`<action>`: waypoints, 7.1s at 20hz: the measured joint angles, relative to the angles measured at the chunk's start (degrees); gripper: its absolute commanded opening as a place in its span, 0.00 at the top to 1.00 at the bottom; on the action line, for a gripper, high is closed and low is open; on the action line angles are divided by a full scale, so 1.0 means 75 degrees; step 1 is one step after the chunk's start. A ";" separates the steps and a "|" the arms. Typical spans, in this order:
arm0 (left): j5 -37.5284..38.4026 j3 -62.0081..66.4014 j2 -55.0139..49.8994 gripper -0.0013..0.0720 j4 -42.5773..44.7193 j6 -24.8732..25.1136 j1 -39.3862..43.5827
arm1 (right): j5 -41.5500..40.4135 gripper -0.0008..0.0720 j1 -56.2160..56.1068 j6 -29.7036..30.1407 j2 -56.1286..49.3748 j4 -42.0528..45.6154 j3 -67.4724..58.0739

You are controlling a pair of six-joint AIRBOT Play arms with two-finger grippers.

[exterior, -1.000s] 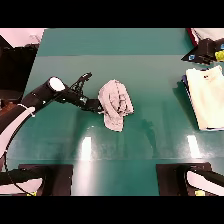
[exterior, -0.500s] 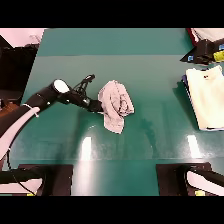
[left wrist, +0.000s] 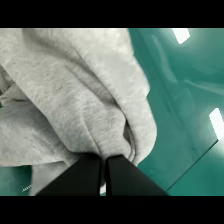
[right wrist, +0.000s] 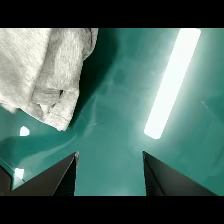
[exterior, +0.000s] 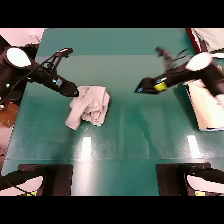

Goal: Fold the shirts.

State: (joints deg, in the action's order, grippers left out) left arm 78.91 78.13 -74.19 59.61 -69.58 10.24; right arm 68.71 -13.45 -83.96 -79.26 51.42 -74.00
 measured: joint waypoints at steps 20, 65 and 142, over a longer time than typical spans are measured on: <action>0.0388 0.0810 0.0344 0.95 0.0207 -0.0044 -0.0082 | -0.0009 0.97 -0.1612 0.0289 -0.1807 0.1542 -0.1775; -0.1818 -0.2229 -0.0734 0.13 -0.0472 0.0294 0.0119 | 0.0691 0.97 -0.0335 -0.1265 0.0428 0.3107 -0.1131; -0.0198 0.0638 -0.1699 0.57 0.0105 -0.0787 -0.1883 | 0.2037 0.57 0.2436 0.0603 0.0379 0.1329 -0.1061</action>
State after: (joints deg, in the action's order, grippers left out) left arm 77.43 82.91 -86.94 60.40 -75.48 -3.88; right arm 83.99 4.82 -79.44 -76.42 61.39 -81.95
